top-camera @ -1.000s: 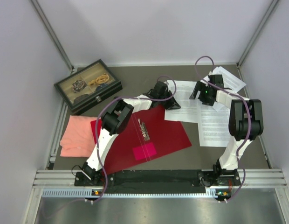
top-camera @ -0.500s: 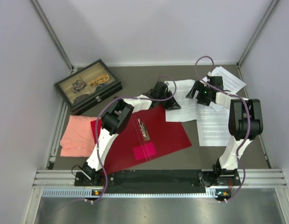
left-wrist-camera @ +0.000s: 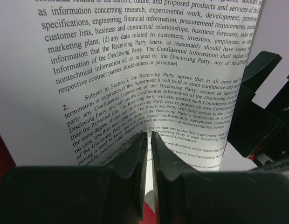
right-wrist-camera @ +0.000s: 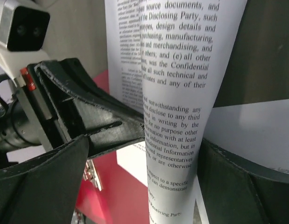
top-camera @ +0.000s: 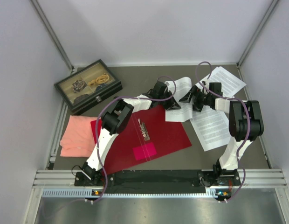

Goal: Put the files into the folder

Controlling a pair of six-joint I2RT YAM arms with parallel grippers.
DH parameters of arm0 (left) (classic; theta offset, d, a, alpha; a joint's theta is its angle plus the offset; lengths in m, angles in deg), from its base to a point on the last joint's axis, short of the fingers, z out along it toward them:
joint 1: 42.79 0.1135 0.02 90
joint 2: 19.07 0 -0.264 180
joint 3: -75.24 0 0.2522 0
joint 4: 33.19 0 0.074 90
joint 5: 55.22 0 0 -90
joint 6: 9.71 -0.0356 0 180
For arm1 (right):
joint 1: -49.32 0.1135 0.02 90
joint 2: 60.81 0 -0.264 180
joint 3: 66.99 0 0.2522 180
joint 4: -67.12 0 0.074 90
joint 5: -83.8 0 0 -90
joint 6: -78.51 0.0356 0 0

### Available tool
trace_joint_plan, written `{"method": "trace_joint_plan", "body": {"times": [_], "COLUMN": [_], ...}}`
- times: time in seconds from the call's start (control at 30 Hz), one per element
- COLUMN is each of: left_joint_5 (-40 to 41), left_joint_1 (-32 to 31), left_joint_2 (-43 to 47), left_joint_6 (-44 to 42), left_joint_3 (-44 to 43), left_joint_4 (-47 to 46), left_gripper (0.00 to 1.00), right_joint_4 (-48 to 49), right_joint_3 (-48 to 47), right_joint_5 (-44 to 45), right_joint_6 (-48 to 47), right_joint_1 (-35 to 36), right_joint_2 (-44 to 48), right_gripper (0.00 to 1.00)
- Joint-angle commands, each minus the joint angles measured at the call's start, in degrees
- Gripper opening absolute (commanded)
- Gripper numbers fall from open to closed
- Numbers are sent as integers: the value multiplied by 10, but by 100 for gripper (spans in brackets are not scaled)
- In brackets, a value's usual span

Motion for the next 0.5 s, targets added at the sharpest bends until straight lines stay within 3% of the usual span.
{"method": "trace_joint_plan", "body": {"times": [0.0, 0.27, 0.47], "left_joint_5": [4, -3, -5], "left_joint_1": [-1, -1, -1], "left_joint_2": [-23, -20, -17], "left_joint_6": [-17, -21, -24], "left_joint_3": [8, 12, 12], "left_joint_4": [49, 49, 52], "left_gripper": [14, 14, 14], "right_joint_4": [49, 118, 91], "right_joint_3": [10, -14, -38], "right_joint_5": [-56, -112, -79], "right_joint_6": [15, 47, 33], "right_joint_1": [0, -9, -8], "right_joint_2": [48, 23, 4], "right_gripper": [91, 92, 90]}}
